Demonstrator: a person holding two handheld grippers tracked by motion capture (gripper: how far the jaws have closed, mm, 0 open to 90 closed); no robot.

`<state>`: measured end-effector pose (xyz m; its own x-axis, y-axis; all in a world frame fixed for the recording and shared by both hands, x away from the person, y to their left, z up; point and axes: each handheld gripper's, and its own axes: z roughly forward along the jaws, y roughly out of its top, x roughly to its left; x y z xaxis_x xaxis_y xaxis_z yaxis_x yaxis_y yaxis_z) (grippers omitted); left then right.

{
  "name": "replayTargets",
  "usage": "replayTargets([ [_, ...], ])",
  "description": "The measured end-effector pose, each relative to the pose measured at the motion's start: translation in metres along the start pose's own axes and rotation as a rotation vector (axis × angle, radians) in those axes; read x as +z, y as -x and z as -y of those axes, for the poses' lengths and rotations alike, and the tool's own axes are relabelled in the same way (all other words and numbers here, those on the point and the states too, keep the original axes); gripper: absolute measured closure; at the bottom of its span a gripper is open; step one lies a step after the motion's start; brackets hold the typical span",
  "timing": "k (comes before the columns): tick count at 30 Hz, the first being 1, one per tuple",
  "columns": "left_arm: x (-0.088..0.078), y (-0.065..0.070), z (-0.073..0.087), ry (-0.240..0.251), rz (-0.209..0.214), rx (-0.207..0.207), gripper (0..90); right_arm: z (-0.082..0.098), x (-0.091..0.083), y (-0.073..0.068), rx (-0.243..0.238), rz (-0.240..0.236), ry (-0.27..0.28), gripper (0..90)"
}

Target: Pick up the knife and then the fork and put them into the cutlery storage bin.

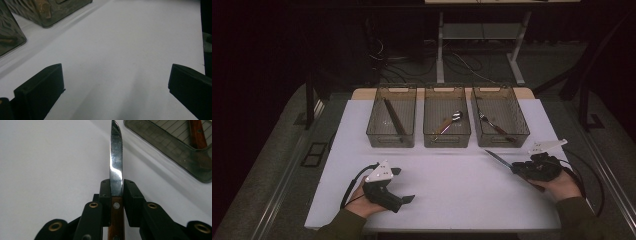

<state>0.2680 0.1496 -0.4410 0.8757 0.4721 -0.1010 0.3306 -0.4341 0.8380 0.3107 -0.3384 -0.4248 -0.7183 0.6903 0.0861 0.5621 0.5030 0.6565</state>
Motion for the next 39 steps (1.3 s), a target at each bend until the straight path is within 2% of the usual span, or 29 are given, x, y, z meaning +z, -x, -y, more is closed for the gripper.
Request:
replayTargets([
  [5, 0.001, 0.0, 0.0, -0.001, 0.0, -0.002, 0.0, -0.005, -0.008, 0.002, -0.008, -0.004, 0.022, 77.4],
  [13, -0.001, -0.002, 0.001, -0.005, -0.003, -0.006, 0.0, -0.011, -0.019, 0.004, 0.005, -0.01, 0.053, 77.4],
  [26, -0.001, -0.002, 0.002, -0.017, -0.006, 0.002, 0.0, -0.03, -0.034, 0.012, 0.013, -0.014, 0.122, 77.4],
  [32, -0.001, -0.003, 0.002, -0.018, -0.006, 0.002, 0.0, -0.042, -0.037, 0.018, 0.015, -0.005, 0.127, 77.4],
  [39, -0.001, -0.002, 0.002, -0.013, -0.004, 0.005, 0.0, -0.06, -0.041, 0.03, 0.027, 0.027, 0.119, 77.4],
])
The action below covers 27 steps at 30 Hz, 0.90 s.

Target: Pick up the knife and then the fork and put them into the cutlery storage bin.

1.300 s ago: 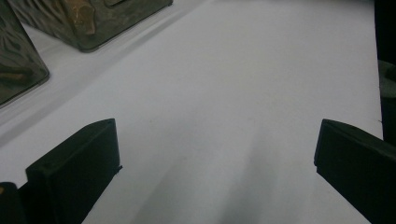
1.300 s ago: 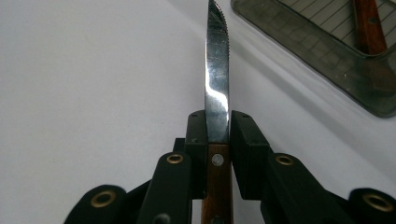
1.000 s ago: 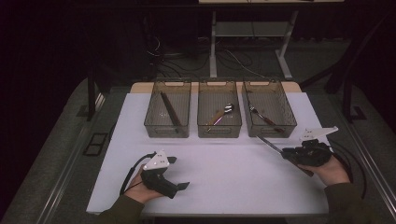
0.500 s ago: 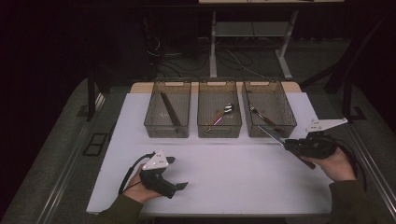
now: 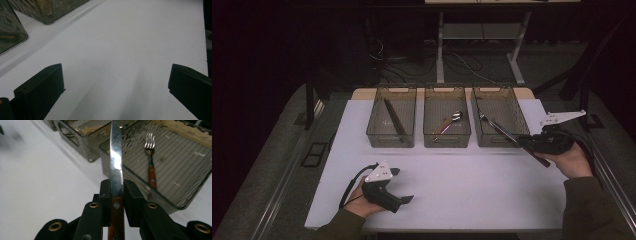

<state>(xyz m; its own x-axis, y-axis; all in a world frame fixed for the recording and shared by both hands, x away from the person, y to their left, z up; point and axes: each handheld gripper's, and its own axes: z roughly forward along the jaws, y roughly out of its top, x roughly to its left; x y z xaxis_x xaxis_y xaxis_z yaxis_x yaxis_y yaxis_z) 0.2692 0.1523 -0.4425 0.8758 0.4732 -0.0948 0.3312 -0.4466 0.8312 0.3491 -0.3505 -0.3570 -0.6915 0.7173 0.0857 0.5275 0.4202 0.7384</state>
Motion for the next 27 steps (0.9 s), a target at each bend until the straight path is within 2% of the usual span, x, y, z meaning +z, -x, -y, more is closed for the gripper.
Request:
replayTargets([
  [9, 0.0, 0.0, -0.001, -0.001, 0.003, 0.007, 0.0, -0.023, 0.008, 0.017, 0.021, 0.059, -0.013, 77.4],
  [18, -0.001, 0.0, -0.001, 0.002, 0.005, 0.005, 0.0, -0.05, 0.022, 0.029, 0.047, 0.069, -0.017, 77.4],
  [27, -0.001, 0.0, -0.001, 0.011, 0.009, 0.005, 0.0, -0.072, 0.048, 0.047, 0.073, 0.083, -0.031, 77.3],
])
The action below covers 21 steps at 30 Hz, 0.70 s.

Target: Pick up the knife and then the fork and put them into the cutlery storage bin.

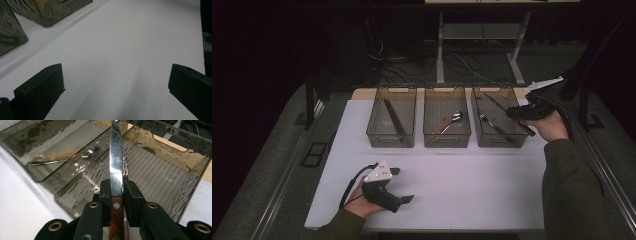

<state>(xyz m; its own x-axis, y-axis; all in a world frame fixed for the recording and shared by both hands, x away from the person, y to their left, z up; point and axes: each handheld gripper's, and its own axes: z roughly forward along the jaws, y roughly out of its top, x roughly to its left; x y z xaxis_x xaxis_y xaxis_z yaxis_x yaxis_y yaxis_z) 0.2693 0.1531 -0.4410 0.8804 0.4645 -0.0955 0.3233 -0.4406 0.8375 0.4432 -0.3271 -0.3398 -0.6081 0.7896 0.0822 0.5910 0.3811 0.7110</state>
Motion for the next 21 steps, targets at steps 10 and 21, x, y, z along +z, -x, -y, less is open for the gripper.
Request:
replayTargets([
  [10, -0.001, 0.0, 0.0, 0.008, 0.003, -0.003, 0.0, -0.008, 0.029, 0.012, 0.041, 0.021, -0.041, 77.3],
  [21, 0.0, 0.0, 0.0, 0.009, 0.008, -0.007, 0.0, -0.001, 0.047, 0.025, 0.086, 0.068, -0.075, 77.3],
])
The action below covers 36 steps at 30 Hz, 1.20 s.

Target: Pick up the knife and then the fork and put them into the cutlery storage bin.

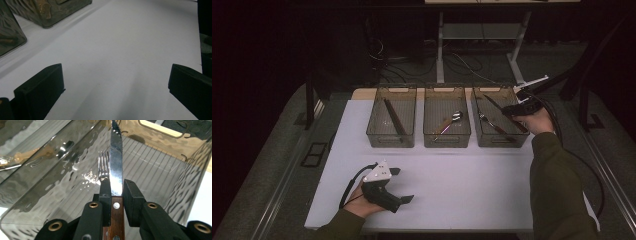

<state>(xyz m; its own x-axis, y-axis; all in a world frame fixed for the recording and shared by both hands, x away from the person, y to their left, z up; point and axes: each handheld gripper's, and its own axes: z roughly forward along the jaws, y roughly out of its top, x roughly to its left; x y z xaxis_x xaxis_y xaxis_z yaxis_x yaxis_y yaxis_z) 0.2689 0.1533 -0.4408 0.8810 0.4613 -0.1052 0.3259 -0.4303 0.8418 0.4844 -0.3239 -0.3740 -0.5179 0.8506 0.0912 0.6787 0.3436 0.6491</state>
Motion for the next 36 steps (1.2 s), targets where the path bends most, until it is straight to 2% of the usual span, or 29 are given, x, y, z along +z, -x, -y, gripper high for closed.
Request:
replayTargets([
  [5, 0.0, 0.0, 0.0, 0.0, 0.0, 0.001, 0.0, 0.001, 0.008, -0.003, -0.007, -0.001, -0.009, 77.3],
  [14, 0.0, 0.001, 0.0, -0.003, 0.0, 0.002, 0.0, 0.006, 0.021, -0.007, -0.013, 0.025, -0.085, 76.9],
  [18, 0.0, 0.001, 0.0, -0.003, 0.001, 0.002, 0.0, 0.006, 0.02, -0.006, 0.002, 0.022, -0.087, 69.7],
  [23, 0.0, 0.001, 0.0, -0.003, 0.001, 0.003, 0.0, 0.005, 0.015, -0.004, 0.02, 0.018, -0.05, 57.6],
  [26, 0.0, 0.001, 0.0, -0.004, 0.001, 0.002, 0.0, 0.005, 0.01, -0.004, 0.024, 0.031, -0.024, 49.5],
  [29, 0.001, 0.001, 0.0, -0.005, 0.002, 0.003, 0.0, 0.004, 0.005, -0.006, 0.03, 0.004, 0.0, 41.3],
  [31, 0.001, 0.0, 0.0, -0.008, 0.004, 0.006, 0.0, 0.004, -0.001, -0.008, 0.014, 0.011, 0.036, 37.3],
  [34, 0.001, 0.001, 0.0, -0.008, 0.003, 0.007, 0.0, 0.006, -0.008, -0.01, 0.026, -0.038, 0.058, 29.1],
  [36, 0.001, 0.0, 0.0, -0.011, 0.003, 0.007, 0.0, 0.009, -0.012, -0.013, 0.0, -0.032, 0.07, 26.4],
])
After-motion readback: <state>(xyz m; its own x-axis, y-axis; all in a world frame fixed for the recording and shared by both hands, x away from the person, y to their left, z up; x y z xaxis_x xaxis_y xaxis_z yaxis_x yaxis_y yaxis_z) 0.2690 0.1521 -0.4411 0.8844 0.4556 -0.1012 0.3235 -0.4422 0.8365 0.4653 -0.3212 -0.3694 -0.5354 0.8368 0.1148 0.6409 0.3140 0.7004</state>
